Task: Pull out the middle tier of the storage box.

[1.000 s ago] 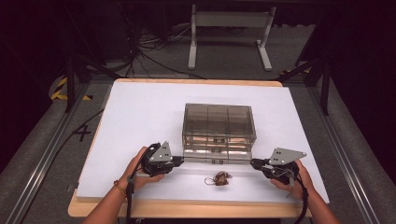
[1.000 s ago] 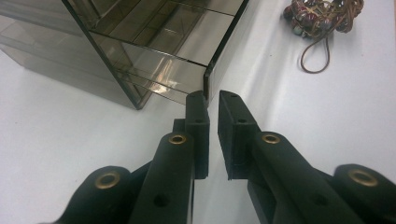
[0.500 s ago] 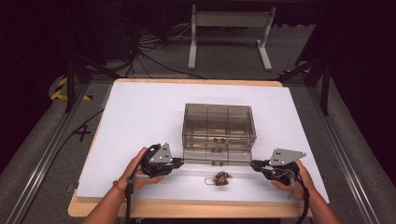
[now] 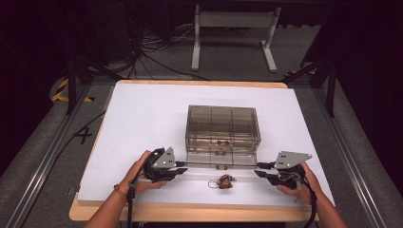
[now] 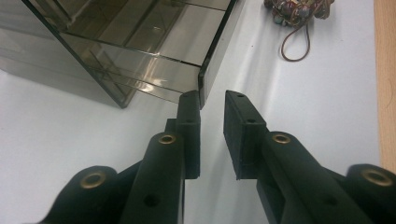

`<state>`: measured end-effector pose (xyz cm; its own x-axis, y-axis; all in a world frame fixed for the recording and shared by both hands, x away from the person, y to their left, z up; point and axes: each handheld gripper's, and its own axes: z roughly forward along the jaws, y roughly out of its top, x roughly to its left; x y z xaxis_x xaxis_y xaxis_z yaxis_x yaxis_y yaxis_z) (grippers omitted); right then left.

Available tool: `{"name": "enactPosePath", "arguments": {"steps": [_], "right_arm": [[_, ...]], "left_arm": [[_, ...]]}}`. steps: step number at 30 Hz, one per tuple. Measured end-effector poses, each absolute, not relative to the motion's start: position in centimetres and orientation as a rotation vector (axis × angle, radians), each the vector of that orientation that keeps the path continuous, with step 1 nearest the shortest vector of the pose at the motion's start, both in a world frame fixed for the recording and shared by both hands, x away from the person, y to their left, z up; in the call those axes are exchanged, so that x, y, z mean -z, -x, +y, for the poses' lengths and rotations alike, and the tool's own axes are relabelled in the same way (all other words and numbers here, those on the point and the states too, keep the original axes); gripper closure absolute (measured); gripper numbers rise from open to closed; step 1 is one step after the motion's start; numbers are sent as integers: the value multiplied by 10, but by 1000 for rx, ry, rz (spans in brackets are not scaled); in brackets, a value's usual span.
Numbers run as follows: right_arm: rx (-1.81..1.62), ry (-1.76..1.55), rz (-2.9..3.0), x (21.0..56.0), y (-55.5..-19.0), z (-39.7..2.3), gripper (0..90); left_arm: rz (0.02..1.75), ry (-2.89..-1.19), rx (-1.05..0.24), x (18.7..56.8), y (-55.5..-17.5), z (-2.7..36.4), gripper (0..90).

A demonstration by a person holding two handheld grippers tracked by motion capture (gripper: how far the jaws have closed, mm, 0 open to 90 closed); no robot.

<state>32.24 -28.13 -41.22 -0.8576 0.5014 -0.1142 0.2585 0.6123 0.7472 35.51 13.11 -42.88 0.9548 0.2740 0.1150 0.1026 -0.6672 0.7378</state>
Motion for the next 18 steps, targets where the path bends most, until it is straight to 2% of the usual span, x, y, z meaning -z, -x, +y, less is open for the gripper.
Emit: {"name": "enactPosePath", "arguments": {"steps": [7, 10, 12, 16, 17, 18], "right_arm": [[-1111, -609, 2508, 399, -315, -282, 617], [-1151, -599, 2481, 388, -309, -281, 599], [-1181, -594, 2464, 383, -304, -279, 594], [-1236, -580, 2441, 379, -298, -269, 605], [-1248, -571, 2442, 379, -297, -266, 602], [-1254, -560, 2441, 379, -295, -262, 600]], "left_arm": [[299, -2265, -318, 416, -353, 140, 674], [357, -2225, -333, 414, -350, 145, 574], [365, -2237, -354, 416, -347, 147, 461], [442, -2248, -427, 432, -335, 162, 352], [458, -2243, -440, 434, -332, 165, 293], [469, -2236, -451, 436, -330, 169, 282]]}}
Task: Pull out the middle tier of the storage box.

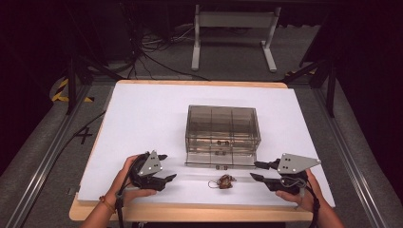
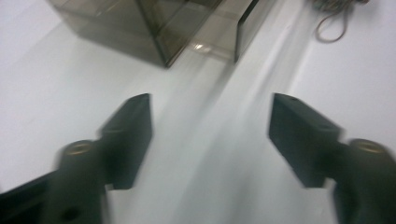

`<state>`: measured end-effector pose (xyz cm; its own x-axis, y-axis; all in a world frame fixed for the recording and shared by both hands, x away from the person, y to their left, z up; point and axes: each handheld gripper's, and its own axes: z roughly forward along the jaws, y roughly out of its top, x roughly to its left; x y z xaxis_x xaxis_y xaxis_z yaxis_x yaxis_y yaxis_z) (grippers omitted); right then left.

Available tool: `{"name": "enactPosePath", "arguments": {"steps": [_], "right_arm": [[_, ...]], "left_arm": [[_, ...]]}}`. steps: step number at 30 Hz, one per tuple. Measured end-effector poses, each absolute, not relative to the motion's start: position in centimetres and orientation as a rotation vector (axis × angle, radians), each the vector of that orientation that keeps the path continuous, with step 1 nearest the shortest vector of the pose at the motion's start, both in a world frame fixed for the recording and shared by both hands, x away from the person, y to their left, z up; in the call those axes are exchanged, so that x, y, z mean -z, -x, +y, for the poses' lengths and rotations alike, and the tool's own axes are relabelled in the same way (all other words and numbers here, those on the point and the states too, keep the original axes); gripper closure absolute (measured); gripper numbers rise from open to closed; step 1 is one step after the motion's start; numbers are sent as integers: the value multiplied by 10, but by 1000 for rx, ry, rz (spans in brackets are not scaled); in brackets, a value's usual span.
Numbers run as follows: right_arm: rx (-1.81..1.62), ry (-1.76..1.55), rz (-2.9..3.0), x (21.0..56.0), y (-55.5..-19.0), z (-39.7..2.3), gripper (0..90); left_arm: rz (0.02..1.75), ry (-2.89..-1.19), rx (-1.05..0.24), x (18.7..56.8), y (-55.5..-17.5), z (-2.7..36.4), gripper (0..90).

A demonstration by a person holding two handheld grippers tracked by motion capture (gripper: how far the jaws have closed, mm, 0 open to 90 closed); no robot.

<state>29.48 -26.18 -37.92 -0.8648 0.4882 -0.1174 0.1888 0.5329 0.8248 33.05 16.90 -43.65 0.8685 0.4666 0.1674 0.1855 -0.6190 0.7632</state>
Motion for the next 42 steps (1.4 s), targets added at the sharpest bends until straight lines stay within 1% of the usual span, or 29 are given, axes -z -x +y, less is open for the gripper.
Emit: {"name": "enactPosePath", "arguments": {"steps": [2, 3, 5, 9, 13, 15, 17, 22, 28, 33, 35, 40, 42], "right_arm": [[-1260, -547, 2449, 380, -293, -258, 599], [-1264, -532, 2465, 381, -292, -253, 594], [-1262, -505, 2500, 387, -289, -240, 583], [-1213, -463, 2566, 404, -287, -220, 559], [-1189, -498, 2597, 419, -290, -212, 507], [-1168, -513, 2602, 425, -292, -208, 435], [-1145, -519, 2601, 429, -293, -204, 418], [-1132, -565, 2576, 439, -295, -198, 329], [-1134, -613, 2556, 447, -298, -191, 291], [-1125, -630, 2556, 452, -301, -185, 282], [-1121, -648, 2555, 454, -302, -182, 275], [-1124, -656, 2574, 454, -305, -177, 283], [-1130, -654, 2588, 454, -307, -176, 311]], "left_arm": [[483, -2220, -449, 438, -329, 172, 255], [501, -2195, -443, 440, -327, 175, 255], [537, -2153, -423, 444, -327, 179, 215], [549, -2144, -415, 448, -330, 179, 198], [565, -2137, -411, 452, -333, 178, 177], [578, -2124, -407, 453, -333, 178, 164], [584, -2109, -401, 453, -334, 179, 157], [610, -2103, -398, 455, -337, 181, 143], [617, -2103, -392, 456, -338, 181, 140], [624, -2093, -397, 455, -339, 183, 139], [634, -2076, -381, 455, -339, 184, 139], [637, -2087, -378, 456, -339, 185, 137], [635, -2087, -387, 456, -339, 186, 136]]}}
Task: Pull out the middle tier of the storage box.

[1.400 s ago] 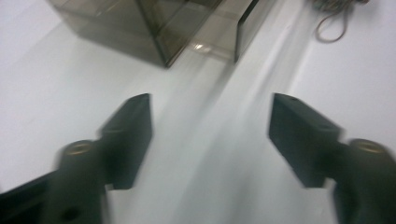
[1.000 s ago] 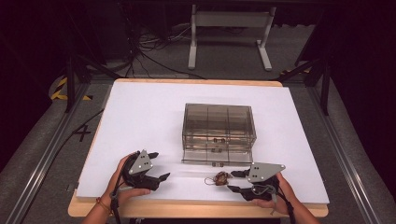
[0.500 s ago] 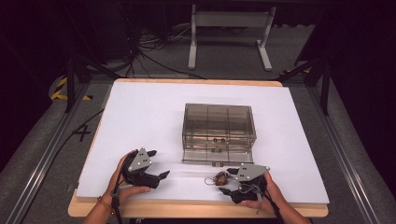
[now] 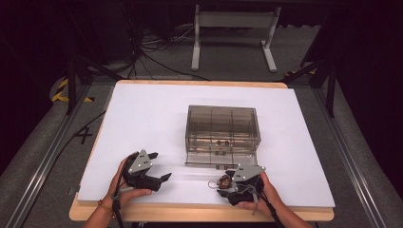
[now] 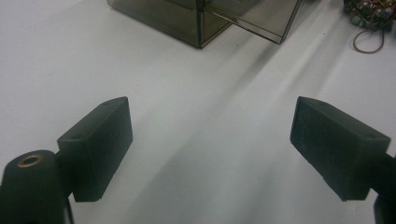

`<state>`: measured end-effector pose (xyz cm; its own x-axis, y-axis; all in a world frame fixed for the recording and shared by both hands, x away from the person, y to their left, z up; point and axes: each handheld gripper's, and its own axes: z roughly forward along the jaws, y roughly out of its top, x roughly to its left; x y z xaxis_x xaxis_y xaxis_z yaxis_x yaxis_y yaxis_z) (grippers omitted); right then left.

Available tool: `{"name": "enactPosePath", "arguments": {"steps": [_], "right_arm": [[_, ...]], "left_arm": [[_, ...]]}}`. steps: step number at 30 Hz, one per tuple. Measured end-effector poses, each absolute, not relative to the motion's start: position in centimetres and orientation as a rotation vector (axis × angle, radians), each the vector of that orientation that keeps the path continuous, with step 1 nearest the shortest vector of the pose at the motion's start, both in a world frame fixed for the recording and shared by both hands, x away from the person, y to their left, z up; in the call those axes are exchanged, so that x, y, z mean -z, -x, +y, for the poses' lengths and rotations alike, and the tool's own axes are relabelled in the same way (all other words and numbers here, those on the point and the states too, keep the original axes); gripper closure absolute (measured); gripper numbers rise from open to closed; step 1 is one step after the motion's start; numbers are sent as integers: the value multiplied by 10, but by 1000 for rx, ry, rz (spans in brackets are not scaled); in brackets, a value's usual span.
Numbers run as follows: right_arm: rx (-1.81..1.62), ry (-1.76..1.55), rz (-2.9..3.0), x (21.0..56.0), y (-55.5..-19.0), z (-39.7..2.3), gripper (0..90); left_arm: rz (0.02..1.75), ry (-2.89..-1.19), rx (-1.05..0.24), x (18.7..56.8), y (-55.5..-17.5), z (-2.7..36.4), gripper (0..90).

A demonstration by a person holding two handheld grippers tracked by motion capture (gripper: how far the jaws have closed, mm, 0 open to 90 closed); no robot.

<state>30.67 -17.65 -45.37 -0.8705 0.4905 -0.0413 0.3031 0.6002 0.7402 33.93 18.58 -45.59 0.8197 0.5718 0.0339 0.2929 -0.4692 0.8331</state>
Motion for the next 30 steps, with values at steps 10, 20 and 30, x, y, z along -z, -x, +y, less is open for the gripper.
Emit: {"name": "enactPosePath", "arguments": {"steps": [10, 20, 30], "right_arm": [[-1181, -600, 2620, 453, -306, -178, 490], [-1193, -562, 2637, 453, -302, -179, 504], [-1187, -515, 2639, 448, -299, -183, 508]], "left_arm": [[639, -2096, -387, 456, -341, 186, 135], [639, -2095, -383, 456, -340, 186, 133], [639, -2091, -390, 456, -341, 186, 128]]}}
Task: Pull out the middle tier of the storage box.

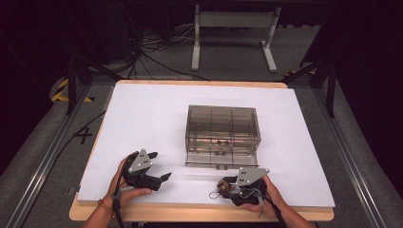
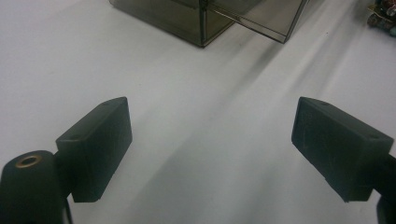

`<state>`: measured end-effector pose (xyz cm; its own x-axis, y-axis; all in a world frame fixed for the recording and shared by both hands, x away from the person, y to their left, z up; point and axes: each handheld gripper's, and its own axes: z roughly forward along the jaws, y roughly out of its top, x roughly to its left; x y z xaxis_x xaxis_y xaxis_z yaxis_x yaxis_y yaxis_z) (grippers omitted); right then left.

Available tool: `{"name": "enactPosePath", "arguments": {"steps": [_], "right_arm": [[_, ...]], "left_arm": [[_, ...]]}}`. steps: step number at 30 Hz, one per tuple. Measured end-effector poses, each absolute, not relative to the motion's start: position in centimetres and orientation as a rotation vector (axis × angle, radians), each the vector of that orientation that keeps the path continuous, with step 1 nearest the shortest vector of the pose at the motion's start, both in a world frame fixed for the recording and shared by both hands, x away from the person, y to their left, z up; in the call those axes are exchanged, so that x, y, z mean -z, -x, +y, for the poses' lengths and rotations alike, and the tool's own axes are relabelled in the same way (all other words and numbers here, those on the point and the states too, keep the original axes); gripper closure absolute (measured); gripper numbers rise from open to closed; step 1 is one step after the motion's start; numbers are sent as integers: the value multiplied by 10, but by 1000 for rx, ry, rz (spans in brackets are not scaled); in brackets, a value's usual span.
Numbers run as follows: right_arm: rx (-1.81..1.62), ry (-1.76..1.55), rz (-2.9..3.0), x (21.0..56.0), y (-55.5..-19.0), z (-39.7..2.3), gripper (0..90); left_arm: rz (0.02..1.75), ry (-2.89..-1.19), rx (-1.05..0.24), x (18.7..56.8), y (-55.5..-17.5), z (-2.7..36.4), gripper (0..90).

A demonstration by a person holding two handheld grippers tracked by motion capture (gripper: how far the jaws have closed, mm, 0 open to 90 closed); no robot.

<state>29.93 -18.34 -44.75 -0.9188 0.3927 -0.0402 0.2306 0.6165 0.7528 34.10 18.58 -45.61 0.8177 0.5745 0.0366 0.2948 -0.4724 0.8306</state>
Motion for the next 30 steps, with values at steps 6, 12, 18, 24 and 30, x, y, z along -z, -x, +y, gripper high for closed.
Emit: {"name": "enactPosePath", "arguments": {"steps": [6, 12, 18, 24, 30], "right_arm": [[-1195, -517, 2627, 444, -299, -187, 511], [-1192, -504, 2616, 441, -298, -189, 511], [-1203, -505, 2612, 437, -297, -191, 514], [-1226, -516, 2596, 431, -296, -194, 516], [-1232, -518, 2585, 427, -294, -197, 516]], "left_arm": [[643, -2084, -387, 456, -341, 186, 126], [642, -2092, -384, 457, -342, 185, 124], [648, -2093, -372, 457, -342, 185, 120], [650, -2093, -370, 457, -343, 185, 118], [648, -2088, -373, 457, -343, 187, 117]]}}
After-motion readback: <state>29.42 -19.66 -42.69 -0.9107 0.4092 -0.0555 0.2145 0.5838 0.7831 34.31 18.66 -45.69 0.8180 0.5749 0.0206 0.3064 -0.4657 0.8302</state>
